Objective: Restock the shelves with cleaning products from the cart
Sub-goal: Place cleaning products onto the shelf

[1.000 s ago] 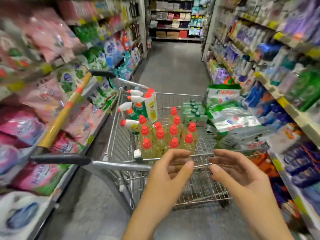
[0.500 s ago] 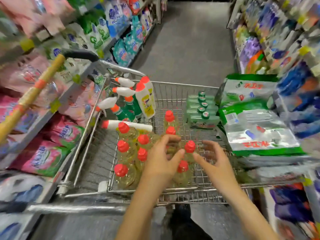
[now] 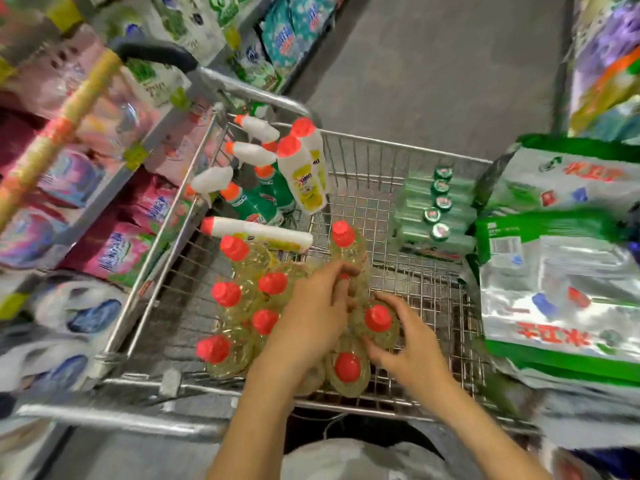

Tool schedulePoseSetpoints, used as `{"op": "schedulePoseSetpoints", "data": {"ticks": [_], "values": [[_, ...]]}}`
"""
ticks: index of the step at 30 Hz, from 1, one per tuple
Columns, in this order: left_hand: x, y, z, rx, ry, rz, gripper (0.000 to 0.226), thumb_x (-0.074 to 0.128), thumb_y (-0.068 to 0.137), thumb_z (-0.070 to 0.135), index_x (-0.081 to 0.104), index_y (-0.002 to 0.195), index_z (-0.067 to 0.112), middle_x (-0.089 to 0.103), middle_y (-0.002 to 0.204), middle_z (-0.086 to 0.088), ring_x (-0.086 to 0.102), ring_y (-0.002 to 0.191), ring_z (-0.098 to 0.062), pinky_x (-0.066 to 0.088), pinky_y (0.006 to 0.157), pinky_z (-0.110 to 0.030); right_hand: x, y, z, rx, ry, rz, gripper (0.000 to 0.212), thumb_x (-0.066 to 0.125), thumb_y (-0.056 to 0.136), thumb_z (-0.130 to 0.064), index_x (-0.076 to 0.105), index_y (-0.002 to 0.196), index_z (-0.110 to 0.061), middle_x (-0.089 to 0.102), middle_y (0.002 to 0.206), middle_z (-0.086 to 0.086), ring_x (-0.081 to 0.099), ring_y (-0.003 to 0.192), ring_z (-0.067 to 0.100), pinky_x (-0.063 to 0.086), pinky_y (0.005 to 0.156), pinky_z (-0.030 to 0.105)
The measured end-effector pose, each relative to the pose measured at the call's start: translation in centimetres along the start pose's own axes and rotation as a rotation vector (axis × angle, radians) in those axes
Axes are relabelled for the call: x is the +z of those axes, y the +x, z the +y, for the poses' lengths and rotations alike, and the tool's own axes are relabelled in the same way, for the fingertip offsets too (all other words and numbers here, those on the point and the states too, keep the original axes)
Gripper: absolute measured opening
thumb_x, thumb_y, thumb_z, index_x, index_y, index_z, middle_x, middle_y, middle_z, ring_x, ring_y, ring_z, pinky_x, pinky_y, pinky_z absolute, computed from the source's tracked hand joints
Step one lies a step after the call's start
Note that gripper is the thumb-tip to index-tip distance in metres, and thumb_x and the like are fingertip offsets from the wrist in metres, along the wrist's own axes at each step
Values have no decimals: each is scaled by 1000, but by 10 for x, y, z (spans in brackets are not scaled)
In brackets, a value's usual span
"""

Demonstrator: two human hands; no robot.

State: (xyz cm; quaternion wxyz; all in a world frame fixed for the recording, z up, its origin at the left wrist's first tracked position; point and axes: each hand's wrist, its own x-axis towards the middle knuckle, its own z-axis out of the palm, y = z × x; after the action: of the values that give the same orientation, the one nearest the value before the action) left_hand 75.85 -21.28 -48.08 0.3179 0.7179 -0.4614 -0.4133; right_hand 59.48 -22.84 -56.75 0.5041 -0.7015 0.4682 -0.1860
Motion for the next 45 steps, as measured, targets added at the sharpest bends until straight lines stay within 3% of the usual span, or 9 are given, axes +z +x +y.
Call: {"op": "schedulePoseSetpoints", "data": {"ticks": [5, 11, 14, 19, 23, 28, 34, 41, 45], "values": [[-8, 3, 12, 39, -57, -33, 21, 51, 97, 15, 56, 97, 36, 64, 83, 13, 64, 68, 0, 52, 60, -20, -9, 4, -2, -13, 62, 217, 57, 79, 75, -14, 48, 112, -44, 66, 92, -20, 62, 87, -6, 49, 78, 14], [-11, 9, 22, 95, -125, -40, 23, 58, 93, 17, 56, 98, 39, 61, 85, 19, 60, 70, 11, 45, 58, -6, -36, 5, -39, -120, 168, 345, 60, 72, 71, -42, 40, 120, -49, 57, 106, -36, 58, 98, -11, 45, 81, 6], [-14, 11, 27, 157, -143, -100, 26, 65, 89, 17, 59, 105, 37, 63, 98, 20, 59, 80, 13, 45, 66, -5, -56, 2, -64, -204, 220, 409, 59, 74, 75, -48, 39, 121, -56, 57, 108, -30, 58, 102, -5, 48, 84, 10], [-26, 13, 39, 291, -171, -227, 45, 72, 83, 30, 52, 118, 51, 55, 127, 21, 50, 118, 6, 45, 98, -20, -87, -1, -113, -414, 307, 465, 59, 71, 73, -35, 43, 121, -53, 61, 110, -22, 62, 101, 2, 49, 81, 12], [-39, 8, 59, 380, -233, -368, 48, 72, 80, 43, 45, 116, 59, 55, 125, 29, 49, 118, 11, 41, 95, -9, -98, -3, -152, -525, 441, 418, 54, 67, 75, -29, 47, 124, -38, 65, 116, -3, 64, 103, 12, 52, 83, 24], [-41, -11, 69, 487, -441, -418, 38, 68, 81, 44, 54, 116, 37, 67, 112, 19, 63, 105, -1, 50, 83, -14, -90, -12, -184, -506, 467, 449, 55, 71, 77, -26, 43, 124, -24, 73, 96, -5, 69, 85, 8, 55, 71, 21], [-39, -28, 65, 524, -594, -332, 51, 63, 77, 57, 54, 116, 25, 69, 110, 18, 64, 103, -1, 50, 81, -12, -71, -42, -191, -353, 436, 452, 70, 71, 72, -60, 45, 128, -26, 65, 117, -13, 61, 110, 3, 50, 82, 14], [-42, -43, 64, 567, -565, -453, 62, 64, 67, 69, 57, 111, 27, 69, 108, 16, 66, 100, -3, 52, 76, -13, -31, -91, -168, -227, 412, 547, 56, 75, 76, -30, 50, 125, -43, 64, 121, -11, 63, 111, 11, 55, 89, 27], [-35, -60, 68, 588, -508, -588, 57, 63, 69, 67, 58, 112, 30, 69, 109, 18, 66, 100, -1, 52, 75, -13, -17, -119, -168, -214, 439, 753, 58, 75, 67, -28, 53, 120, -37, 68, 113, -11, 66, 103, 10, 55, 80, 20]]}}
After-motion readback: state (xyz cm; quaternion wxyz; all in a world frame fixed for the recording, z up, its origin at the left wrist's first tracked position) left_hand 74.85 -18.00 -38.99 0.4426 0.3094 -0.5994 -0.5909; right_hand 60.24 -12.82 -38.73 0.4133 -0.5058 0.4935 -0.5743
